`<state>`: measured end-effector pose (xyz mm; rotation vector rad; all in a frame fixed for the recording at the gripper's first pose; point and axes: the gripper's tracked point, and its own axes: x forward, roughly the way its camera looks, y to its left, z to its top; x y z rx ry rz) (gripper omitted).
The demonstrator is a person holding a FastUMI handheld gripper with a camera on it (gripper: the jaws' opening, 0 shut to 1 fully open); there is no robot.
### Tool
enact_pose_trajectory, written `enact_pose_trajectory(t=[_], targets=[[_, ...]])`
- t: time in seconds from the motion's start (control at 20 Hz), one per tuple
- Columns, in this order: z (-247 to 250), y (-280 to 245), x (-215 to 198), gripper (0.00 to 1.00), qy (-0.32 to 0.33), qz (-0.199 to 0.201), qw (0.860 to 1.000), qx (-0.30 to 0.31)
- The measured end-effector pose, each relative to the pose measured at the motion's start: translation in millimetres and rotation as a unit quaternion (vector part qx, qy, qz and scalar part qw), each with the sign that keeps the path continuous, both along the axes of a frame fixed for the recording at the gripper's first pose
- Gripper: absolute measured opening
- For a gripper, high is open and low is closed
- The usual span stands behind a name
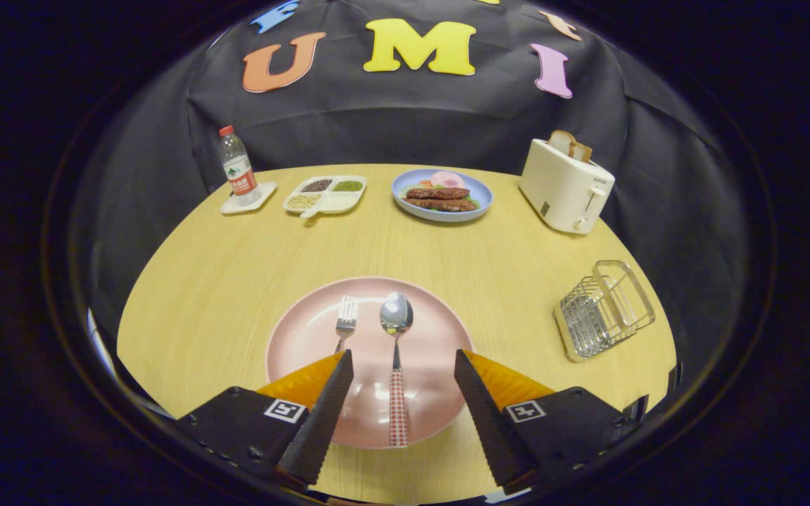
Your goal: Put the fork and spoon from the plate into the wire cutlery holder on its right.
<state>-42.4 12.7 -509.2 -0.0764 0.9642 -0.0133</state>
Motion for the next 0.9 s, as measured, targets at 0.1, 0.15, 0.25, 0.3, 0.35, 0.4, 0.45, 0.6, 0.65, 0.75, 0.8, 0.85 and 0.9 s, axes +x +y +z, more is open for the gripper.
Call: enact_pose_trajectory(t=[0.1, 0.15, 0.25, 0.3, 0.35, 0.4, 0.45, 0.6, 0.65, 0.75, 0.8, 0.85, 0.9], targets=[[-14.9, -4.3, -2.1, 0.72, 0.008, -0.010, 1.000, 0.000], [-22.4, -4.8, -3.6, 0.64, 0.015, -0.014, 1.000, 0.004], [-32.0, -6.5, -6.5, 0.50, 0.024, -0.017, 1.000, 0.005], [-34.5, -3.4, -6.5, 0.43, 0.025, -0.018, 0.999, 0.012], [-38.3, -2.9, -6.1, 0.36, 0.026, -0.019, 0.999, 0.014], [-43.0, -2.3, -8.4, 0.36, 0.036, -0.017, 0.999, 0.013], [-47.6, -0.9, -11.3, 0.36, 0.043, -0.015, 0.999, 0.012], [-56.2, -4.9, -4.8, 0.25, 0.038, -0.018, 0.999, 0.008], [-57.6, -5.2, -4.9, 0.12, 0.036, -0.016, 0.999, 0.005], [-59.6, -2.3, -3.8, 0.11, 0.036, -0.009, 0.999, 0.007], [-59.9, -3.1, -3.9, 0.11, 0.038, -0.006, 0.999, 0.006], [-58.3, -3.2, -3.3, 0.07, 0.042, -0.003, 0.999, 0.008], [-56.9, -4.2, -2.7, 0.05, 0.045, -0.002, 0.999, 0.010]])
